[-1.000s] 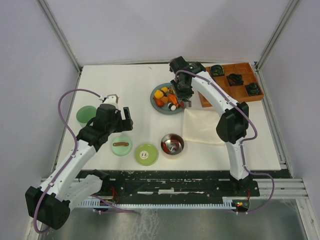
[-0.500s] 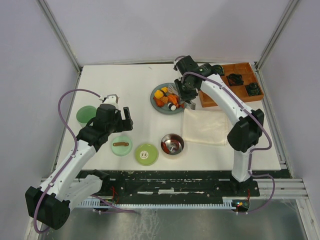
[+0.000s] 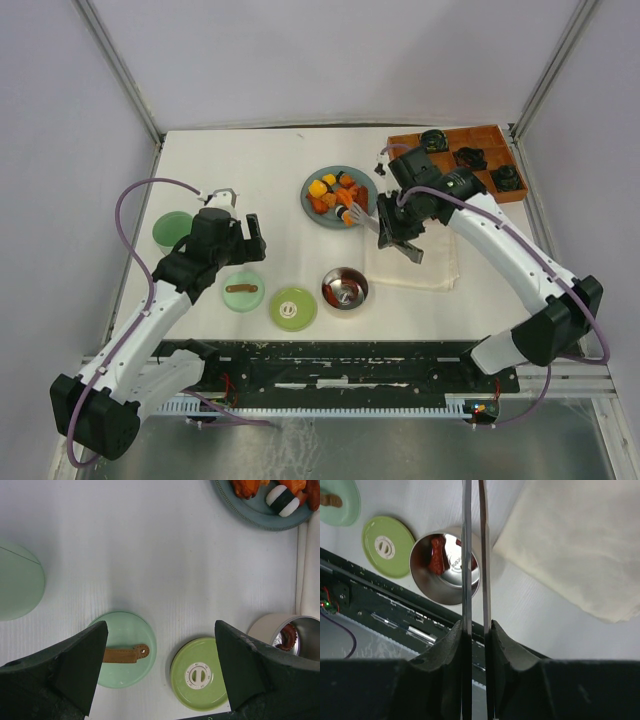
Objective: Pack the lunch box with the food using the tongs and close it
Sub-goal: Place the fake food in the packing box.
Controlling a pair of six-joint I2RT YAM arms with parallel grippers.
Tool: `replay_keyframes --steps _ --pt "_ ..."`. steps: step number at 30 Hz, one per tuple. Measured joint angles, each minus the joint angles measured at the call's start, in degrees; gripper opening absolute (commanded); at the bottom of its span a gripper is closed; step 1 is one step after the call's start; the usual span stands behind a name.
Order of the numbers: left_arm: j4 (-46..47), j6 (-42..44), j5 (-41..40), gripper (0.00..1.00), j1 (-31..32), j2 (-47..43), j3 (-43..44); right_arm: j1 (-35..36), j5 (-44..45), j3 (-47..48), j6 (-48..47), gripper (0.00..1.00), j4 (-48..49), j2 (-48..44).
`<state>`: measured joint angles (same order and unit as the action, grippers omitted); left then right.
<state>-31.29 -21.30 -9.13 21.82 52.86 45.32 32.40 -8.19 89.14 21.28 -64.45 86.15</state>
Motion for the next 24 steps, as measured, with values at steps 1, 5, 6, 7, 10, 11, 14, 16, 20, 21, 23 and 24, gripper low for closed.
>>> replay_keyframes --steps 1,5,6,7,10,11,14,16,20,21,23,24 --pt "0.0 0.0 0.0 0.93 0.0 0.0 0.0 0.3 -0.5 -1.7 0.2 0.26 0.0 -1.1" --pt "0.0 0.0 0.0 0.93 0.0 0.0 0.0 2.5 -2.2 -7.2 1.6 0.26 -0.8 -5.0" --pt "0.0 0.0 0.0 0.93 0.0 0.0 0.0 3.3 -2.5 -8.3 1.9 0.26 -1.0 -6.0" --pt "0.0 0.0 0.0 0.93 0.0 0.0 0.0 4.0 -2.8 -9.3 2.3 0.26 -1.0 -6.9" --pt "0.0 0.0 0.0 0.93 0.0 0.0 0.0 6.3 -3.8 -12.5 4.0 0.26 -1.2 -10.4" --pt "0.0 0.0 0.0 0.93 0.0 0.0 0.0 6.8 -4.1 -13.3 4.3 0.26 -1.2 -11.3" --pt "0.0 0.0 0.0 0.93 0.0 0.0 0.0 8.5 -5.1 -15.9 5.6 0.26 -1.2 -13.5" --pt "0.0 0.0 0.0 0.93 0.0 0.0 0.0 9.2 -5.4 -17.3 6.3 0.26 -1.1 -14.0" --pt "0.0 0.0 0.0 0.93 0.0 0.0 0.0 10.4 -5.8 -19.7 7.4 0.26 -0.6 -13.3" --pt "0.0 0.0 0.0 0.93 0.0 0.0 0.0 10.6 -5.9 -19.9 7.6 0.26 -0.4 -12.8" --pt "0.0 0.0 0.0 0.93 0.0 0.0 0.0 11.1 -6.0 -20.2 8.1 0.26 1.2 -10.9" --pt "0.0 0.0 0.0 0.93 0.0 0.0 0.0 11.2 -6.0 -20.2 8.1 0.26 1.3 -10.7"
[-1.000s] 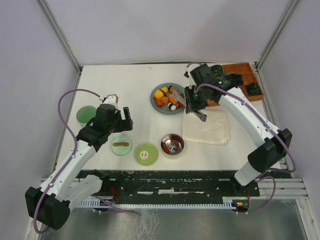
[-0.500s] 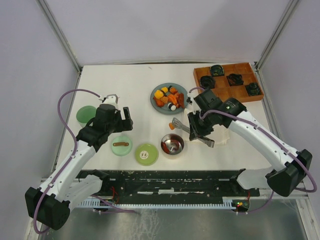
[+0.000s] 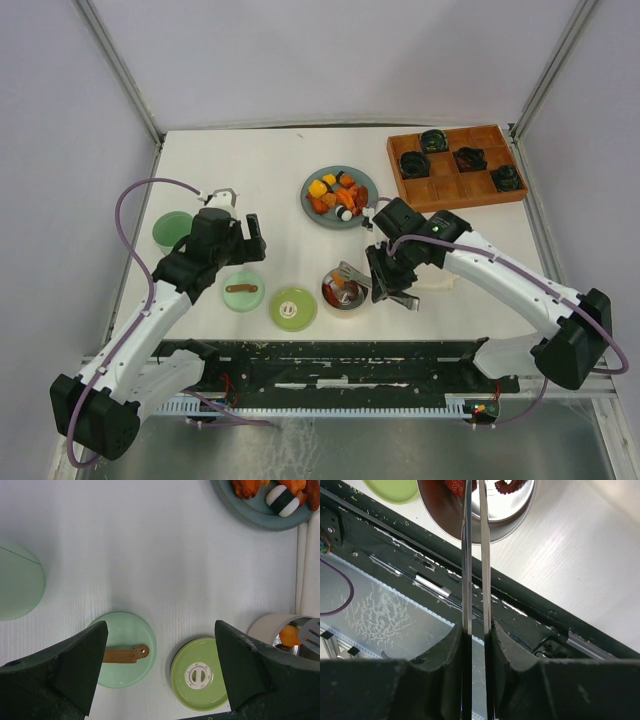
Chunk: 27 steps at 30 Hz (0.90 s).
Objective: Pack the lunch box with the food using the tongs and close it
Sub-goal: Place the fake food in the packing box, then pick up the fake food from the plate.
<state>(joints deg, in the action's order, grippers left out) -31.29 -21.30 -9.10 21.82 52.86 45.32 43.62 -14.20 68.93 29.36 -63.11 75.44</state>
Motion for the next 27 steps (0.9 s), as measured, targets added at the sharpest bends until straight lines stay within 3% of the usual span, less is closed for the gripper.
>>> replay_keyframes --steps 8,19,27 --pt "0.0 0.0 0.0 0.93 0.0 0.0 0.0 1.0 -0.3 -0.1 0.8 0.41 3.2 3.8" --pt "0.0 0.0 0.0 0.93 0.0 0.0 0.0 1.0 2.6 0.9 0.9 0.43 2.7 -0.5" --pt "-0.1 0.0 0.3 0.93 0.0 0.0 0.0 -1.1 14.6 6.6 0.8 0.43 0.1 -3.5"
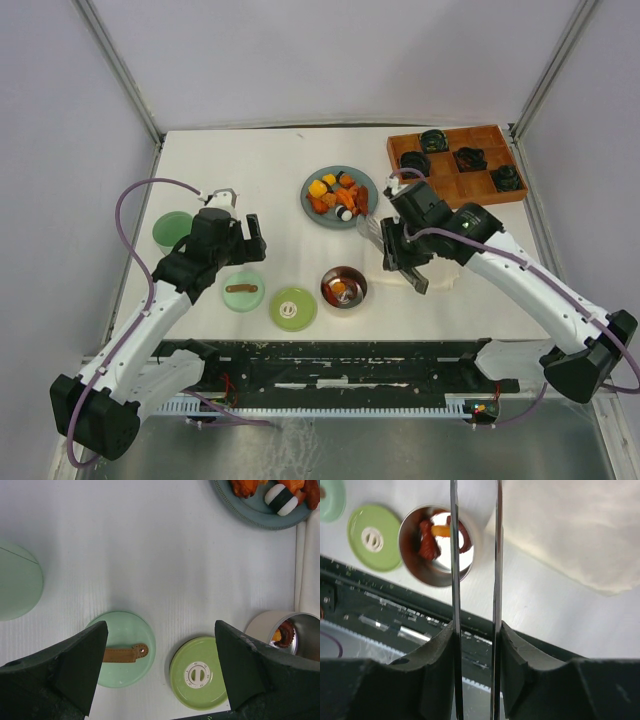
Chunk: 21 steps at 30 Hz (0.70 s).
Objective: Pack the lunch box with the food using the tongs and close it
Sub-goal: Pick up the fake food from the plate.
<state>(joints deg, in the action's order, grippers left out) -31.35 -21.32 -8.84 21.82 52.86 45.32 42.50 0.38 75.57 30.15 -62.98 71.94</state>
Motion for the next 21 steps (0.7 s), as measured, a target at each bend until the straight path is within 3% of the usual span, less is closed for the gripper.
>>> replay_keyframes --steps 9,21 --pt "-1.1 -0.7 2.0 0.91 0.0 -1.3 -0.4 -9.6 5.0 4.0 -1.6 0.46 1.0 4.5" --pt "-1.2 -1.6 3.9 0.91 0.0 -1.5 -1.4 -11.9 3.2 17.6 -5.9 0.49 4.1 22.6"
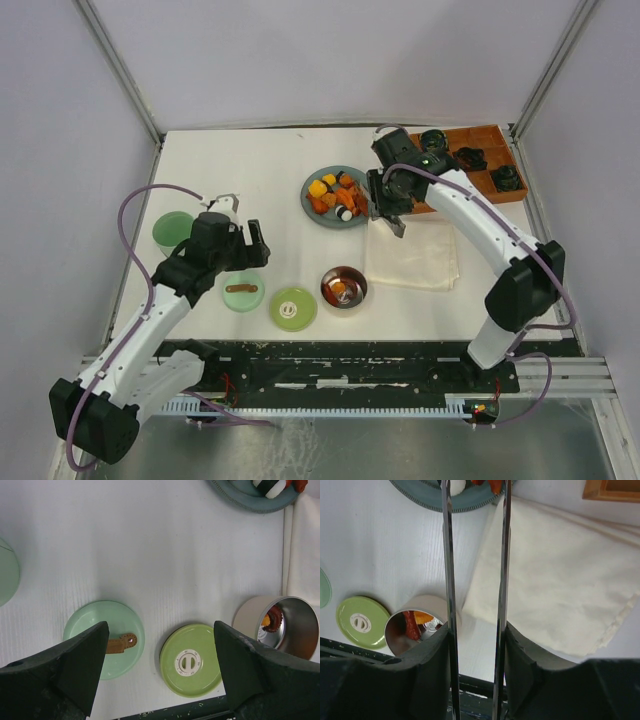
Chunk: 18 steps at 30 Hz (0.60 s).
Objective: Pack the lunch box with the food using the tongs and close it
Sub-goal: Pick up the fake food from the plate.
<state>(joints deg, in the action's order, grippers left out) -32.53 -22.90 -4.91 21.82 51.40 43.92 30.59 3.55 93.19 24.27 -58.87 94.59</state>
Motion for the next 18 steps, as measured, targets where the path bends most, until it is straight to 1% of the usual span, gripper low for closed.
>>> replay_keyframes --steps 11,18 --pt "1.1 0.0 1.9 0.92 0.0 -0.4 -0.3 -0.7 -0.9 16.7 -2.2 0.5 -1.6 17.0" --pt "1.4 0.0 2.2 0.92 0.0 -0.6 -0.5 -1.4 -0.9 25.0 -3.0 0.51 -3.1 23.9"
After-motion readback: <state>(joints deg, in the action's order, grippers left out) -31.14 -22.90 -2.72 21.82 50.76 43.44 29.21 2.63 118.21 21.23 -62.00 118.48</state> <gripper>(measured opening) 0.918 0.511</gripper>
